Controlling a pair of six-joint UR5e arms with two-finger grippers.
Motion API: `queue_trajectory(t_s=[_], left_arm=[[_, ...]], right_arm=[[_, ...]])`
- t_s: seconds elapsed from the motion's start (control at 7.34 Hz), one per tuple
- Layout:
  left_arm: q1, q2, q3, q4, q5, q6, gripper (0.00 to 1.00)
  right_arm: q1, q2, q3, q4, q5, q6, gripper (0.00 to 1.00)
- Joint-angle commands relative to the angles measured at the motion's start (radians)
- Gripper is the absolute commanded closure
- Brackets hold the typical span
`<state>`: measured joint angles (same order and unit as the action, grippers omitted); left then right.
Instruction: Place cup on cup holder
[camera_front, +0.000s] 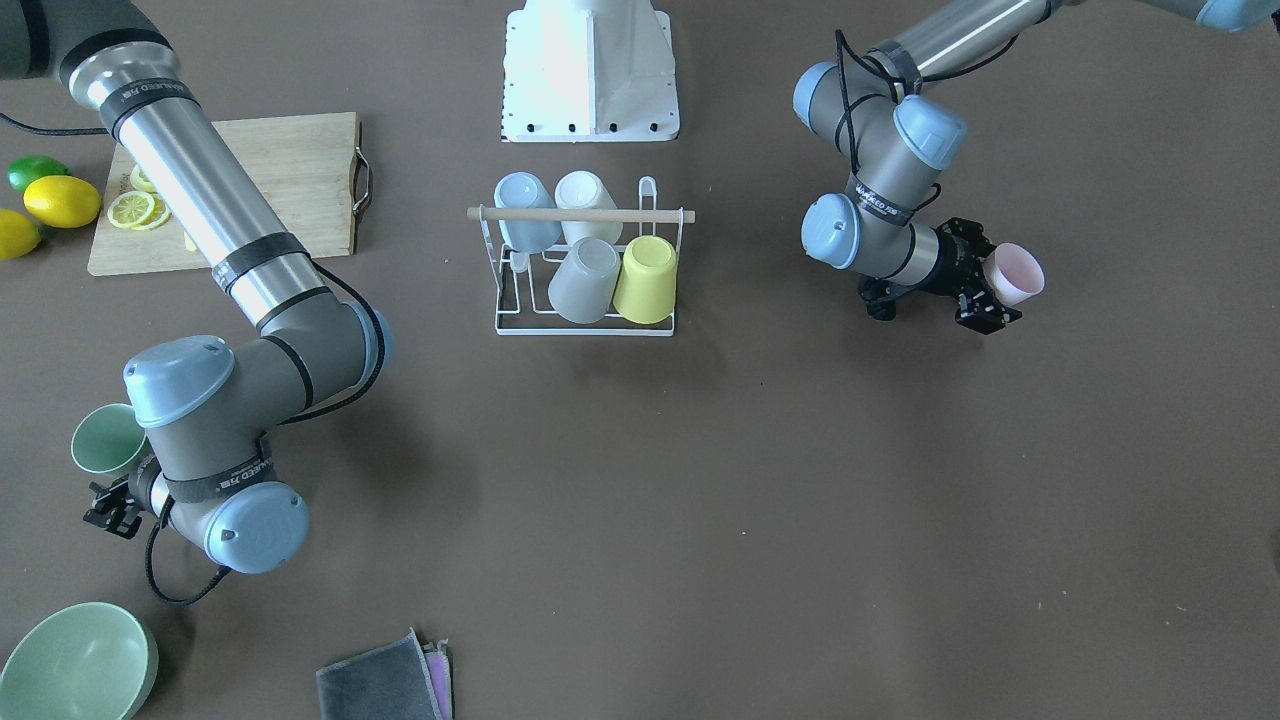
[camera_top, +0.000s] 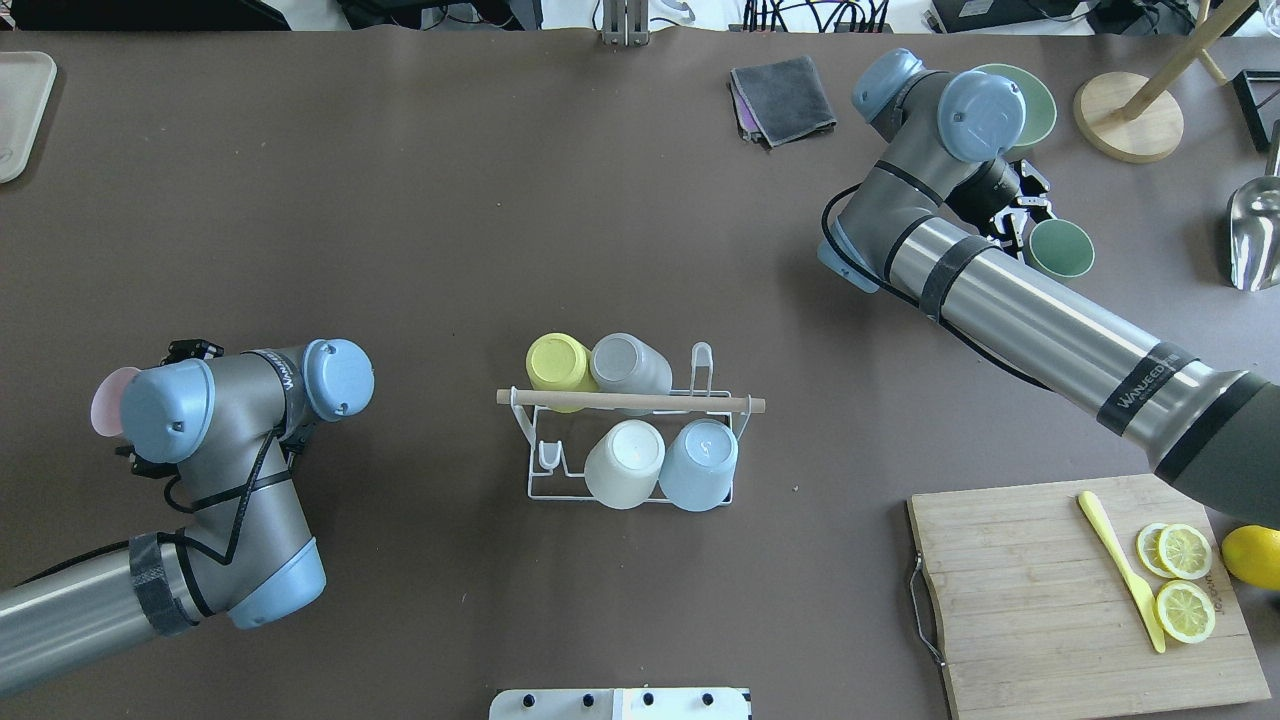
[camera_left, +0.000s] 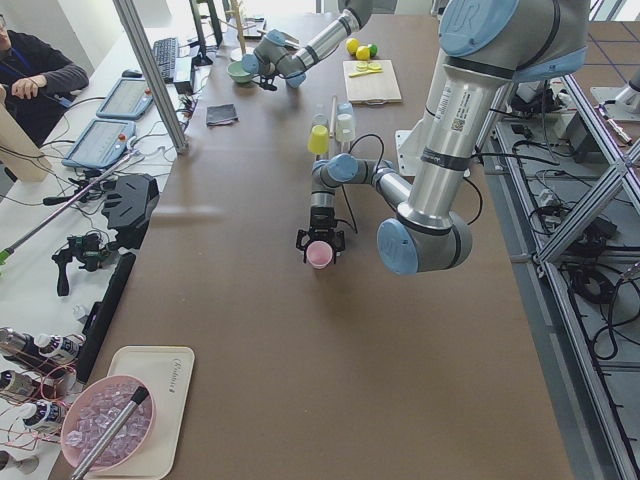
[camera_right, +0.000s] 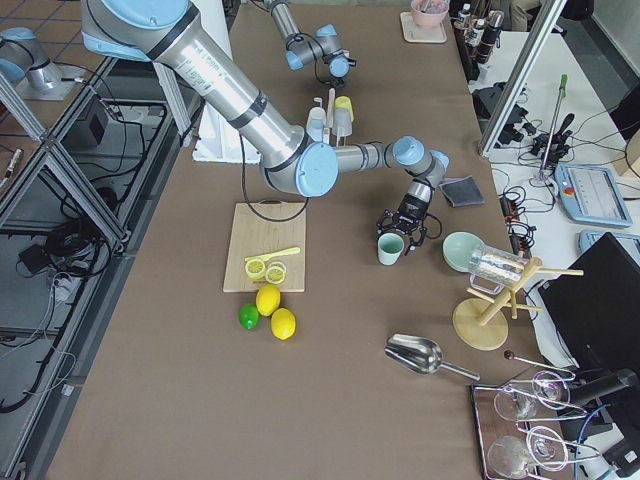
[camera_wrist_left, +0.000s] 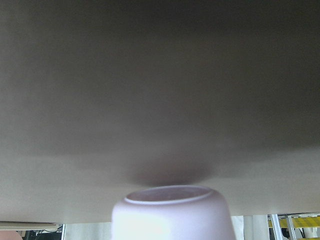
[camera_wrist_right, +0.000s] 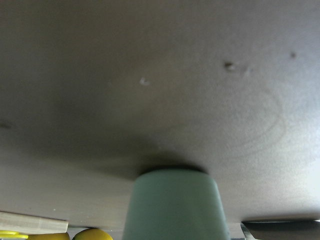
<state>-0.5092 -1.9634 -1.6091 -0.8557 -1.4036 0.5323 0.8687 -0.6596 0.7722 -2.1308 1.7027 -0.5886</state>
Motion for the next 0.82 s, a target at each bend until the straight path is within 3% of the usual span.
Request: queue_trajectory(t_s=[0.0,0.14,0.27,0.54,0.68], left_arm=[[-0.002,0.017,0.000,-0.029,0.000,0.001,0.02],[-0.002,0.017,0.000,-0.032,0.000,0.001,0.03],[-0.003,0.018,-0.012,-0.031,0.002,0.003,0.14],[-0.009,0.018,-0.034,-0.031,0.002,0.047,0.45],[-0.012,0.020,-0.040,-0.031,0.002,0.049,0.52]], right_arm=[[-0.005,0.002,-0.002,0.000,0.002,0.001,0.00],[-0.007,0.002,-0.001,0.000,0.002,0.000,0.00],[-0.008,0.008,0.002,0.000,0.002,0.001,0.16],[-0.023,0.005,0.012,-0.001,0.000,0.001,0.19],[-0.026,0.002,0.015,-0.003,-0.002,0.000,0.20]])
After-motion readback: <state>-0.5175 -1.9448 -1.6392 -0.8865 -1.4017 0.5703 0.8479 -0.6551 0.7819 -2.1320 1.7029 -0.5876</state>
